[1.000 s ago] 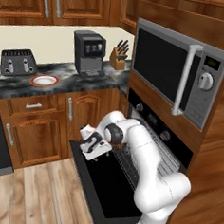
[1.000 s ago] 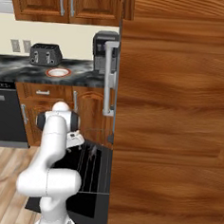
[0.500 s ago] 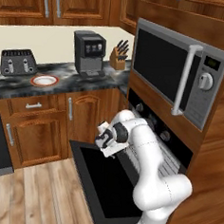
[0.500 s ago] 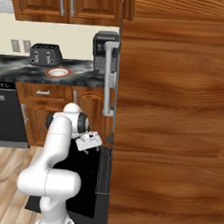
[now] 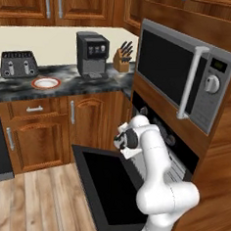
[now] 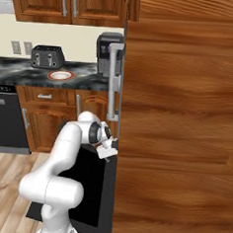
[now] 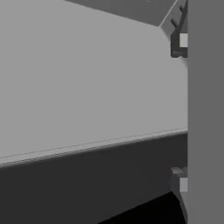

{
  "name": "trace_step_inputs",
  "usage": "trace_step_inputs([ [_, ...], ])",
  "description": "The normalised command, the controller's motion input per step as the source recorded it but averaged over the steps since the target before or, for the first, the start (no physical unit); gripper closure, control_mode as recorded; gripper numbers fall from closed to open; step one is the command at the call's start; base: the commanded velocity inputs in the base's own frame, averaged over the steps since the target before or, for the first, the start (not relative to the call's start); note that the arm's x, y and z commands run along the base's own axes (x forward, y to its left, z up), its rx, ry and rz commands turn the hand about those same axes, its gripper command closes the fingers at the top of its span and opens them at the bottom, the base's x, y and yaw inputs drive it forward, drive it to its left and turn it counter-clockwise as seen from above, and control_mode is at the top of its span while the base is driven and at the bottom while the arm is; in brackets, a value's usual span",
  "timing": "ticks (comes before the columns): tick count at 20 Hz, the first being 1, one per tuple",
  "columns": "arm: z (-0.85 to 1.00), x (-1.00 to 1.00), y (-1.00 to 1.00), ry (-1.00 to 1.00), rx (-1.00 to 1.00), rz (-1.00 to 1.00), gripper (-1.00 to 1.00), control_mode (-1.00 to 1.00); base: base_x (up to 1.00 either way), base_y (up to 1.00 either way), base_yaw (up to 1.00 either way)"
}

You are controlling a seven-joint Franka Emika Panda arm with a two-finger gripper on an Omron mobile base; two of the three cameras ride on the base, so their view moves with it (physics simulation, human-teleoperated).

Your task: Place the fish on the rack of the oven, and slide the rack back inside. Close the oven door.

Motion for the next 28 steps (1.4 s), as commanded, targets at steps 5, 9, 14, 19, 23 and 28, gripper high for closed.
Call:
trace_step_inputs([
  [5,-0.05,0.03,-0.61,0.06,0.00,0.03,-1.00,-1.00,0.00,0.00,0.00],
  [9,0.18,-0.12,0.01,0.00,-0.02,0.14,-1.00,-1.00,0.00,0.00,0.00],
  [14,0.84,-0.28,0.13,-0.03,-0.07,0.15,-1.00,-1.00,0.00,0.00,0.00],
  [19,0.87,-0.42,0.71,0.00,0.00,0.09,-1.00,-1.00,0.00,0.00,0.00],
  [23,0.64,-0.60,0.93,-0.08,0.02,0.00,-1.00,-1.00,0.00,0.00,0.00],
  [28,0.75,-0.99,0.48,-0.24,0.05,0.00,-1.00,-1.00,0.00,0.00,0.00],
])
